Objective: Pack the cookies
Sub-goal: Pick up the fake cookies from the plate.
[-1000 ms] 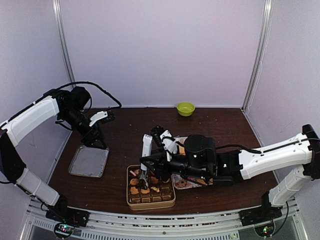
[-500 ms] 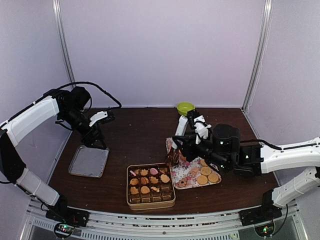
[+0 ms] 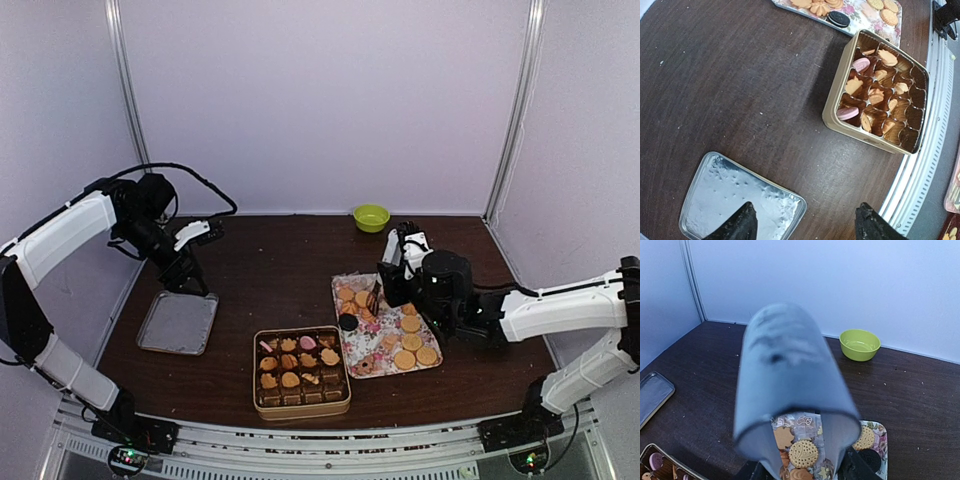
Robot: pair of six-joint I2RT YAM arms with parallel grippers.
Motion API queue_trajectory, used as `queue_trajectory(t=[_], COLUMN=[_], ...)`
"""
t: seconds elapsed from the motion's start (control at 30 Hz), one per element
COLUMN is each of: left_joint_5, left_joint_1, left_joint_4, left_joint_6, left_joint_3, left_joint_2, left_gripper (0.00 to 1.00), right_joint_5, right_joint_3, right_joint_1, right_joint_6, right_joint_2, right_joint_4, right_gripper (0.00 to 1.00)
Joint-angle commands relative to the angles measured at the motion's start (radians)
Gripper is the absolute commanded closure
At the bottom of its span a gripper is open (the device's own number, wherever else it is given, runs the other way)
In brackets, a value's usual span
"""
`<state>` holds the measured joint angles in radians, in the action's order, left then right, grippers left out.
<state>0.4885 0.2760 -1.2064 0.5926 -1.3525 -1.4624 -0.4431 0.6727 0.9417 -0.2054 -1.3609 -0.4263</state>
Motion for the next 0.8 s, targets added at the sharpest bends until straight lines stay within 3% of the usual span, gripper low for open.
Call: queue_trajectory(t=[0.0,0.4,0.77], left_joint_5=[0.013,0.001,0.006], left_joint_1=[-0.006,-0.005,-0.005], left_joint_4=[-0.005,-0.007,-0.013], left_joint_6=[-0.003,0.013,0.012], left_joint_3=[-0.015,-0.004,-0.014], left_joint_2=[-0.02,-0.029,-0.024], left_gripper=[0.3,0.31,0.31], right_joint_5=[0.029,0.095,0.027], right_joint_3=[0.055,0.087,-0.013], right_joint_1=[-0.031,-0.047,-0.045], right_joint_6=[0.003,-0.038,-0.031], right_joint_2=[-0.058,-0.177,-0.111], right_joint_4=[-0.101,-0.152,-0.105], right_gripper=[0.57,0.57,0.57])
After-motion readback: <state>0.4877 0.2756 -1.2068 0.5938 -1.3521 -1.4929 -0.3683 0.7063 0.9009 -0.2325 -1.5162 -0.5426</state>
